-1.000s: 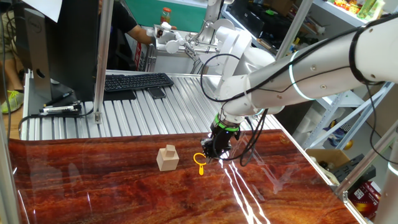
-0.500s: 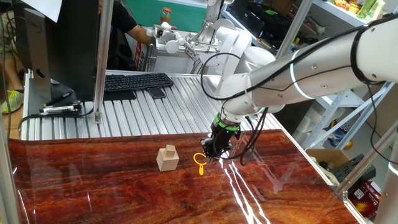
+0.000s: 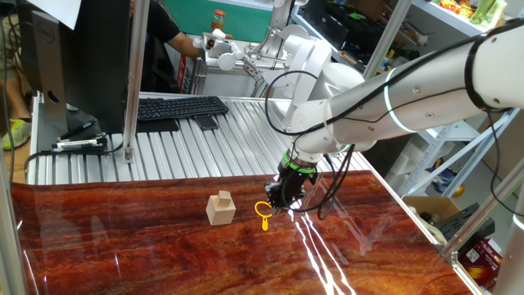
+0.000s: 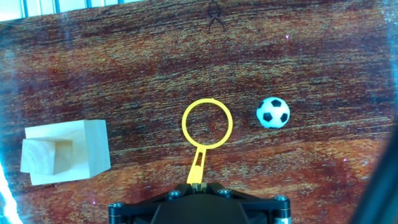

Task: Attach the bubble ring to the ball

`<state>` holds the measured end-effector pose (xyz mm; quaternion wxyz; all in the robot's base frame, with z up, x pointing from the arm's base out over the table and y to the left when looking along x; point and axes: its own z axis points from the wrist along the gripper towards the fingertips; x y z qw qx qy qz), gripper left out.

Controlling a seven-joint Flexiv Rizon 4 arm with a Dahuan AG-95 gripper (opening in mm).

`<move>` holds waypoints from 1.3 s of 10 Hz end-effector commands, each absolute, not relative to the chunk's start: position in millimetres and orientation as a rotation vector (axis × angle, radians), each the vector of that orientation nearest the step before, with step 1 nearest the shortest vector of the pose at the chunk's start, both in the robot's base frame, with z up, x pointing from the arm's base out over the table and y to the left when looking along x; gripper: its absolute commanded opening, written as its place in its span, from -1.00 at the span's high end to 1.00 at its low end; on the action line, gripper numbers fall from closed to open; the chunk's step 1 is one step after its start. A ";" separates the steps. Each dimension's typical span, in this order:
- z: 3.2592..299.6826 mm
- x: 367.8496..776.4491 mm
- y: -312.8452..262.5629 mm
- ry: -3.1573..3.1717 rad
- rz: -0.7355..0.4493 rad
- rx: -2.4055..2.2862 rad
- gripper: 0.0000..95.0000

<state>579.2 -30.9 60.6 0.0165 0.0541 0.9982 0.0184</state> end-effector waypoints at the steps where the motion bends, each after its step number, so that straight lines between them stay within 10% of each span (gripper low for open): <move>1: 61.2 578.5 -30.9 3.104 0.058 0.163 1.00; 13: 61.2 578.5 -30.9 3.139 0.039 0.146 1.00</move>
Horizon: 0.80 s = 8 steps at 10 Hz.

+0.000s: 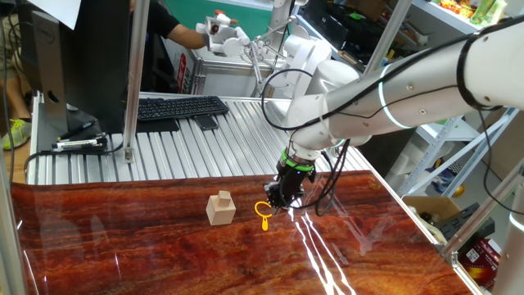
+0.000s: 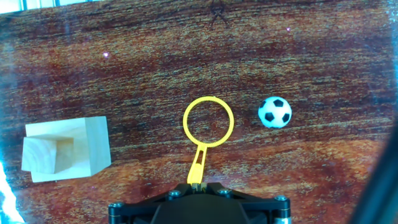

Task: Attach the bubble ring to the ball

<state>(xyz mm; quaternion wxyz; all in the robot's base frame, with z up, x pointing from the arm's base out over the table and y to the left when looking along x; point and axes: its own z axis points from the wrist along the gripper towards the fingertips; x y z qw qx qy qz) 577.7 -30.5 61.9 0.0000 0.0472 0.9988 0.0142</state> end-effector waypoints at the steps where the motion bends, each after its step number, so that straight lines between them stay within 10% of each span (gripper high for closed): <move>1: 61.2 578.5 -30.9 3.139 0.037 0.142 1.00; 8: 61.2 578.5 -30.9 3.146 0.035 0.095 1.00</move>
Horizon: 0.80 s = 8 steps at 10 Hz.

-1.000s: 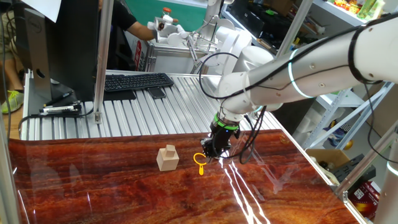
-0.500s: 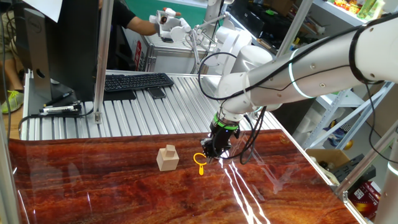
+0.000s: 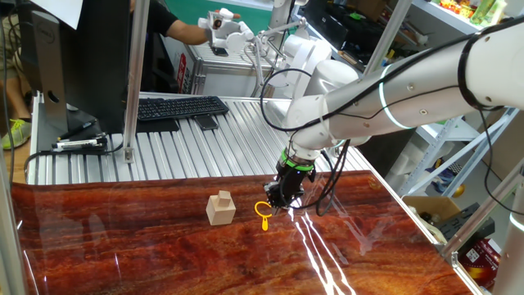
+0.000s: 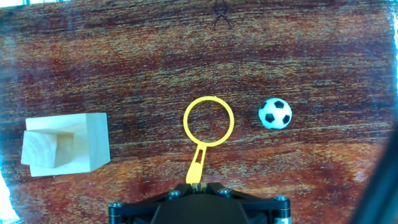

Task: Attach the bubble ring to the ball

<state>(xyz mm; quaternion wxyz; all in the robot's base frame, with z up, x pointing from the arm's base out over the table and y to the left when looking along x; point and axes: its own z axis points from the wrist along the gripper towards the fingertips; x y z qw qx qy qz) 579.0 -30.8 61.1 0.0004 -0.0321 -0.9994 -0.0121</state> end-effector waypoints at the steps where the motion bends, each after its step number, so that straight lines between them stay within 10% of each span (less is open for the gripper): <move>1: 61.2 578.5 -30.9 -3.123 -0.031 -0.089 1.00; 8: 61.2 578.5 -30.9 -3.073 -0.016 -0.055 1.00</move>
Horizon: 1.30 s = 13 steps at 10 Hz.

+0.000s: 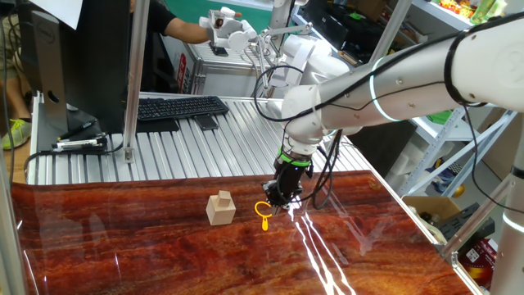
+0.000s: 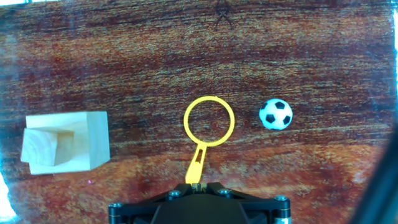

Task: Attach the bubble ring to the ball

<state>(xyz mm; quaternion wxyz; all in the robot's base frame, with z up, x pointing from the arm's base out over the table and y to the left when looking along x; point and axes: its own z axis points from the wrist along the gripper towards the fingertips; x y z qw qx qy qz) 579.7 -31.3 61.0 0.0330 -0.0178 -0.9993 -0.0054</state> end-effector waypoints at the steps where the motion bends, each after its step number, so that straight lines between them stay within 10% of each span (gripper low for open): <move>1: 61.2 578.5 -30.9 -3.073 -0.012 -0.055 1.00; 13: 51.6 586.7 -35.1 -3.071 0.038 -0.110 1.00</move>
